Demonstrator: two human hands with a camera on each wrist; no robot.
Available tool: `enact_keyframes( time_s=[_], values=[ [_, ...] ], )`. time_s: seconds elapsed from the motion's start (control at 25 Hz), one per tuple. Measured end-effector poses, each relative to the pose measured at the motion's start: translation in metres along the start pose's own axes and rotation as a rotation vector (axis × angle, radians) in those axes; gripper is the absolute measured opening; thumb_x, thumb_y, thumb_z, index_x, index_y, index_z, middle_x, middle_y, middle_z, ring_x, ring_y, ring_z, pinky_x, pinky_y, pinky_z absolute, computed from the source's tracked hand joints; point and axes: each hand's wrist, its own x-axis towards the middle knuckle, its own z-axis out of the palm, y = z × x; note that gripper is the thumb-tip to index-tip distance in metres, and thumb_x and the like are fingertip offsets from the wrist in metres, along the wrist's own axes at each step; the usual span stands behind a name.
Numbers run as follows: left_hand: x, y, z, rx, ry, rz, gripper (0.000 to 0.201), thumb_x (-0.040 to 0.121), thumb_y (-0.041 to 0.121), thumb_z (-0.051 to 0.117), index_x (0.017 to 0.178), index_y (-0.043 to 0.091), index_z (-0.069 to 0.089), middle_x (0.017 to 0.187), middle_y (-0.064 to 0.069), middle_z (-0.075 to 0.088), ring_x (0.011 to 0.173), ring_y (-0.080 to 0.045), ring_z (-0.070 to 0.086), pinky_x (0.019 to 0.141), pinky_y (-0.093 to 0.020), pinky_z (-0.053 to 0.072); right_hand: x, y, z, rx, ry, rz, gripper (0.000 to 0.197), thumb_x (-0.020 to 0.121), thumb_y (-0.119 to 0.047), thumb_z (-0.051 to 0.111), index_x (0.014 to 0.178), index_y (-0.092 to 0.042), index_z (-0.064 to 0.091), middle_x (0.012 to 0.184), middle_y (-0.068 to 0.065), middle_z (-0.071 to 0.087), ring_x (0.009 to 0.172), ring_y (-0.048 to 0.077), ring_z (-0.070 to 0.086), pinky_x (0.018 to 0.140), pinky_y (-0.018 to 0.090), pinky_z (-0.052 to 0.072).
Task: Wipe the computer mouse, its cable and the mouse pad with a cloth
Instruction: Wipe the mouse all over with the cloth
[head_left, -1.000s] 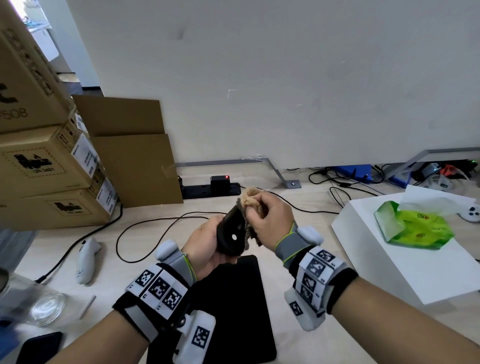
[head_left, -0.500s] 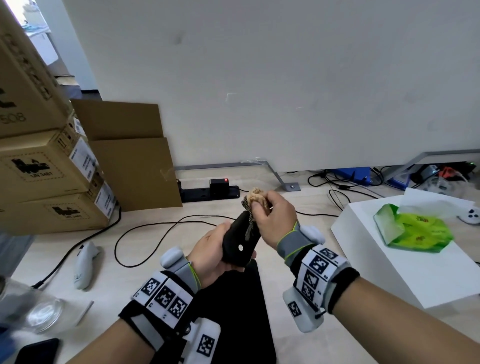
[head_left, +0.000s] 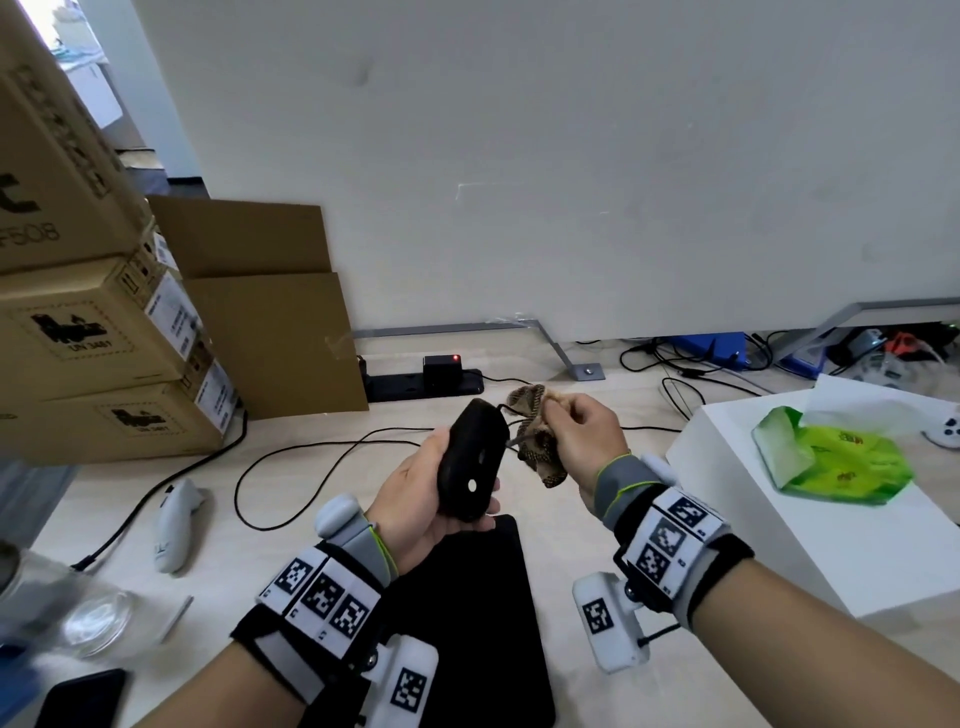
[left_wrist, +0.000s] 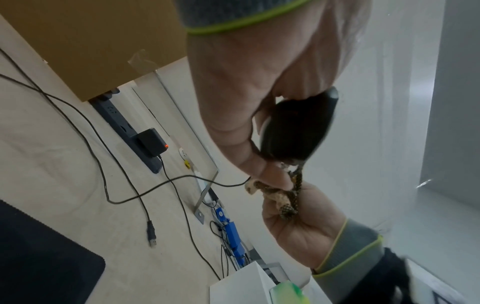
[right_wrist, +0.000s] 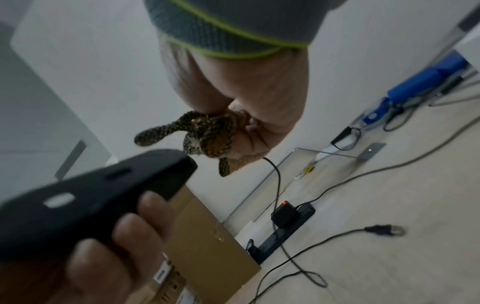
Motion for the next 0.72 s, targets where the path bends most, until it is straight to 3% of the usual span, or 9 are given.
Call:
enact_keyframes(
  time_s=[0.08, 0.16, 0.24, 0.32, 0.36, 0.44, 0.56, 0.64, 0.72],
  values=[
    [0.004, 0.001, -0.001, -0.013, 0.015, -0.003, 0.059, 0.100, 0.047, 0.029, 0.112, -0.004, 0.056, 0.082, -0.021, 0.060, 0.058, -0.029, 0.059, 0.050, -0.033, 0.053, -0.003, 0.000, 0.003, 0.098, 0.024, 0.013, 0.013, 0.093, -0.019, 0.056, 0.080, -0.014, 0.058, 0.066, 0.007, 0.060, 0.043, 0.018, 0.055, 0.038, 0.028, 0.045],
    [0.006, -0.002, 0.002, 0.023, 0.016, -0.028, 0.059, 0.099, 0.049, 0.029, 0.108, -0.001, 0.059, 0.080, -0.019, 0.060, 0.055, -0.028, 0.057, 0.048, -0.031, 0.050, -0.008, 0.002, 0.013, 0.009, 0.004, -0.098, 0.005, 0.091, -0.021, 0.058, 0.090, -0.024, 0.062, 0.077, 0.002, 0.065, 0.058, 0.017, 0.061, 0.052, 0.034, 0.054],
    [0.010, -0.004, 0.006, 0.024, 0.062, -0.022, 0.056, 0.098, 0.050, 0.032, 0.104, 0.003, 0.062, 0.081, -0.016, 0.066, 0.059, -0.026, 0.063, 0.052, -0.031, 0.052, -0.029, 0.008, 0.026, -0.158, -0.071, -0.321, 0.019, 0.087, -0.024, 0.060, 0.105, -0.028, 0.061, 0.100, -0.008, 0.067, 0.084, 0.007, 0.064, 0.078, 0.026, 0.054],
    [0.016, -0.005, 0.005, 0.031, 0.162, 0.015, 0.049, 0.100, 0.044, 0.033, 0.102, 0.004, 0.061, 0.081, -0.011, 0.069, 0.062, -0.016, 0.068, 0.057, -0.027, 0.055, -0.058, 0.011, 0.035, -0.269, -0.189, -0.560, 0.030, 0.084, -0.023, 0.061, 0.115, -0.022, 0.058, 0.116, -0.011, 0.062, 0.102, 0.004, 0.060, 0.090, 0.016, 0.045],
    [0.018, -0.005, 0.004, 0.024, 0.191, 0.032, 0.043, 0.101, 0.040, 0.032, 0.101, 0.005, 0.058, 0.077, -0.007, 0.068, 0.059, -0.011, 0.067, 0.056, -0.024, 0.055, -0.064, 0.012, 0.036, -0.299, -0.258, -0.626, 0.032, 0.083, -0.022, 0.061, 0.115, -0.020, 0.058, 0.117, -0.011, 0.061, 0.103, 0.004, 0.060, 0.090, 0.015, 0.043],
    [0.019, -0.005, 0.000, -0.019, 0.204, 0.021, 0.046, 0.099, 0.044, 0.036, 0.098, 0.005, 0.060, 0.073, -0.006, 0.067, 0.059, -0.017, 0.064, 0.055, -0.027, 0.051, -0.051, 0.010, 0.030, -0.353, -0.296, -0.626, 0.029, 0.082, -0.021, 0.062, 0.111, -0.022, 0.059, 0.109, -0.013, 0.063, 0.094, 0.003, 0.061, 0.084, 0.014, 0.045],
    [0.014, -0.004, -0.009, -0.048, 0.108, -0.055, 0.050, 0.084, 0.056, 0.054, 0.095, 0.008, 0.062, 0.068, -0.005, 0.052, 0.048, -0.015, 0.047, 0.041, -0.020, 0.032, -0.010, 0.001, 0.011, -0.261, -0.068, -0.427, 0.021, 0.086, -0.016, 0.062, 0.101, -0.030, 0.060, 0.092, -0.017, 0.064, 0.078, 0.001, 0.060, 0.077, 0.019, 0.046],
    [0.010, -0.003, -0.015, -0.048, 0.065, -0.096, 0.060, 0.072, 0.059, 0.059, 0.102, 0.007, 0.062, 0.068, -0.001, 0.051, 0.046, -0.012, 0.044, 0.037, -0.019, 0.033, 0.001, -0.003, 0.002, -0.153, 0.016, -0.368, 0.021, 0.087, -0.014, 0.061, 0.101, -0.030, 0.061, 0.091, -0.016, 0.065, 0.078, -0.004, 0.060, 0.079, 0.021, 0.047],
    [0.010, -0.006, -0.017, -0.069, 0.071, -0.121, 0.060, 0.076, 0.062, 0.055, 0.108, 0.010, 0.061, 0.075, -0.003, 0.056, 0.045, -0.014, 0.046, 0.036, -0.019, 0.035, -0.004, -0.005, 0.005, -0.158, -0.021, -0.412, 0.022, 0.087, -0.017, 0.061, 0.103, -0.032, 0.061, 0.094, -0.017, 0.066, 0.084, -0.001, 0.062, 0.080, 0.022, 0.049]
  ],
)
